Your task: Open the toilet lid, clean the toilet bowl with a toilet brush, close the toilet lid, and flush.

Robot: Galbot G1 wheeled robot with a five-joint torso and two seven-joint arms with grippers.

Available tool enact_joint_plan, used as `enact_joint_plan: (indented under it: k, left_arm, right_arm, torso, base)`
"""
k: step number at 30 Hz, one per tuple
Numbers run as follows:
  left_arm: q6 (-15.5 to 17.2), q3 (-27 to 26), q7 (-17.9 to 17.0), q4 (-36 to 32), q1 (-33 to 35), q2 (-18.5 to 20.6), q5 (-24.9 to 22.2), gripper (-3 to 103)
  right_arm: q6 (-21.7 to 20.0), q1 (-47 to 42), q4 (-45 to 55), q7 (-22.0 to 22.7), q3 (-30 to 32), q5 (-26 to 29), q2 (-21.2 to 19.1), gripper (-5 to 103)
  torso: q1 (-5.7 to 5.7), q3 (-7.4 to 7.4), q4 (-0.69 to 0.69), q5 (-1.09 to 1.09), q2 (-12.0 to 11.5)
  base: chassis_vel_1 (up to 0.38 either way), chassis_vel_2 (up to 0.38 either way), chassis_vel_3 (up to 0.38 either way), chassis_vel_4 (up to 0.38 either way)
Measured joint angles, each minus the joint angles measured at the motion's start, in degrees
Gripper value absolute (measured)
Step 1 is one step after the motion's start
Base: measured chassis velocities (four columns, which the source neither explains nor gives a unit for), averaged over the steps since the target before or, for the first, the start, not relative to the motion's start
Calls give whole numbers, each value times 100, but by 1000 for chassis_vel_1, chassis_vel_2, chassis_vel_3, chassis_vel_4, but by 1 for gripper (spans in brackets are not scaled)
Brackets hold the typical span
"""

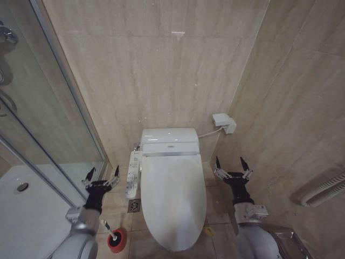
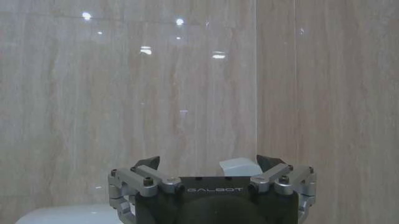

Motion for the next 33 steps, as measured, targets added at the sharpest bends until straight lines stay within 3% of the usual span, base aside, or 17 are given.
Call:
enact_joint_plan:
  k: [1,4,13,22,29,33]
  left_arm:
    - [226,-22,97,6,-157,-43,-32,100]
    - [401,-36,171,9,-278,-77,-58,100]
    - [473,-105,216,-246,-116,-49,-42,100]
    - [403,-381,293,-1592,900,182,167,100]
    - [381,-387,295,-1618,932,189,176,100]
    - [-9,-381,290,-1395,1009,146,236,100]
  right_arm:
    - [0,0,0,0,0,0,0,100]
    - [0,0,0,0,0,0,0,100]
    - [0,-1,0,0,0,1,0,100]
    - [0,0,0,0,0,0,0,100]
    - [0,0,0,0,0,0,0,100]
    - [0,0,0,0,0,0,0,100]
  torso:
    - [0,0,0,0,0]
    - [0,0,-1,0,0]
    - [1,0,-1,-2,1]
    - [-1,-1,1,0,1]
    - [0,-1,-1,-1,1]
    - [0,-1,0,-1,1]
  base:
    - [0,0,0,0]
    - [0,0,0,0]
    - [0,0,0,0]
    - [0,0,0,0]
    - [0,0,0,0]
    - [0,0,0,0]
